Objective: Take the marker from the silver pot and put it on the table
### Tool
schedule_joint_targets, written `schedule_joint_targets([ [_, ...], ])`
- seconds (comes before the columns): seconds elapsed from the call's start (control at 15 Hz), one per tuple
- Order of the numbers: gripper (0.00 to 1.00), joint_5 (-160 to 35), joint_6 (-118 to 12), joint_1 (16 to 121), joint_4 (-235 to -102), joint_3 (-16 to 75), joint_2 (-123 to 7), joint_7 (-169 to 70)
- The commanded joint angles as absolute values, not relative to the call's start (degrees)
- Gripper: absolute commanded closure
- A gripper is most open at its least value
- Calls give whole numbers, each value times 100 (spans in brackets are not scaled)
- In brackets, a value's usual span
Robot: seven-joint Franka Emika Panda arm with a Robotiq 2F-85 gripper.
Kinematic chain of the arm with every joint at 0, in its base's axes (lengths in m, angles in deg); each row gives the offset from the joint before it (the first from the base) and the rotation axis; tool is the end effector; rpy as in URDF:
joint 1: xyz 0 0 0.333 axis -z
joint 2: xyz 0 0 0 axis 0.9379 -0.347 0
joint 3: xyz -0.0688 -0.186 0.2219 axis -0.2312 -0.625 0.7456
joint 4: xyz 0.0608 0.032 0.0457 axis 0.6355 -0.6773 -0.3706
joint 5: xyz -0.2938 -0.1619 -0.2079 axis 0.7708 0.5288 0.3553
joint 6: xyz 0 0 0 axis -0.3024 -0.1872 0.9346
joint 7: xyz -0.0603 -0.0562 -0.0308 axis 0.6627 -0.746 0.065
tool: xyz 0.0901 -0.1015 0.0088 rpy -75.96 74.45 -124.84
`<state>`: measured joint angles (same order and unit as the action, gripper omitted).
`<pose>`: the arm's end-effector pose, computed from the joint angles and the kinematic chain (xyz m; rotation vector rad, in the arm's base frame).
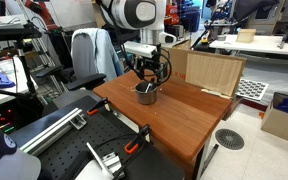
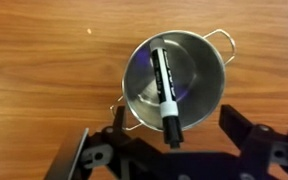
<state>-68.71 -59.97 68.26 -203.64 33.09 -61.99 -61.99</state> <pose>0.5283 0.0071 0.1561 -3.1011 -0.1596 0.1597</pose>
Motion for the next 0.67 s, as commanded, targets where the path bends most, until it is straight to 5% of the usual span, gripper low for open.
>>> schedule_joint_targets([
  [0.0,26,-6696,-6100,6867,-20155,3368,-6431,-6093],
  [0.6,93,-6700,-6049,6932,-20006,3384,-6372,-6186],
])
